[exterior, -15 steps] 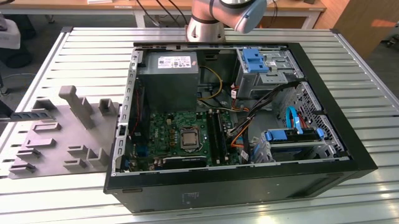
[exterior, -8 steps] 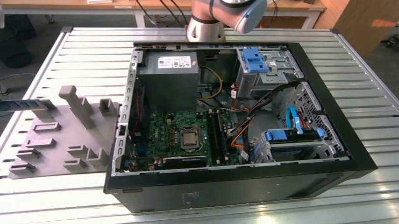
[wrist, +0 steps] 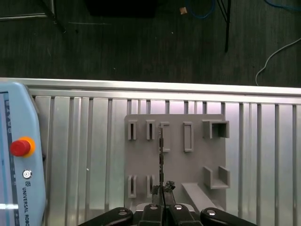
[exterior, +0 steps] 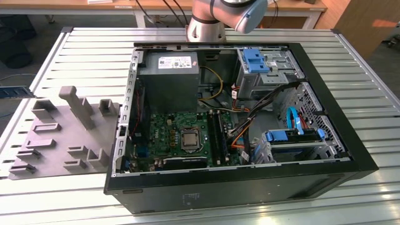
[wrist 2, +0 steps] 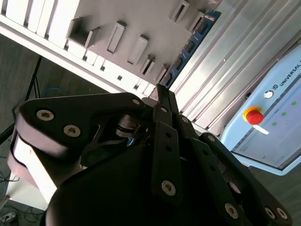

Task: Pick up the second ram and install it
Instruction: 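Pick up the second ram and move it above second insertion slot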

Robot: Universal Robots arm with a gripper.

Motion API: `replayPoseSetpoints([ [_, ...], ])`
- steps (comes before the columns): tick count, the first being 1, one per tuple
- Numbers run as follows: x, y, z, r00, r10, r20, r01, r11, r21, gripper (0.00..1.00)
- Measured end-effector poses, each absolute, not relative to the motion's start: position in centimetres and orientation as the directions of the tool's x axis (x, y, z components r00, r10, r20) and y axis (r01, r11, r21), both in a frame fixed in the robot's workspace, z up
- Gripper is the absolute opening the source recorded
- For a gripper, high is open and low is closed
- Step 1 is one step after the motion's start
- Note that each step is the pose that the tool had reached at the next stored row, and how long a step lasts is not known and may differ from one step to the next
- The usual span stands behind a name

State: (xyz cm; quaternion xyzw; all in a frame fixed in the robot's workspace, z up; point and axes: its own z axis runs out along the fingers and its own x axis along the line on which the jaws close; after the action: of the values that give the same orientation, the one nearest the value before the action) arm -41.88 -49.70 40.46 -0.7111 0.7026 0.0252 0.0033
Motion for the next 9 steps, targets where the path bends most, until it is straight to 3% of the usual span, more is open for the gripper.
replayPoseSetpoints([
  [9,-41.9,-49.7,42.4,0.011,-0.999,-0.041,-0.999,-0.013,0.031,0.11],
])
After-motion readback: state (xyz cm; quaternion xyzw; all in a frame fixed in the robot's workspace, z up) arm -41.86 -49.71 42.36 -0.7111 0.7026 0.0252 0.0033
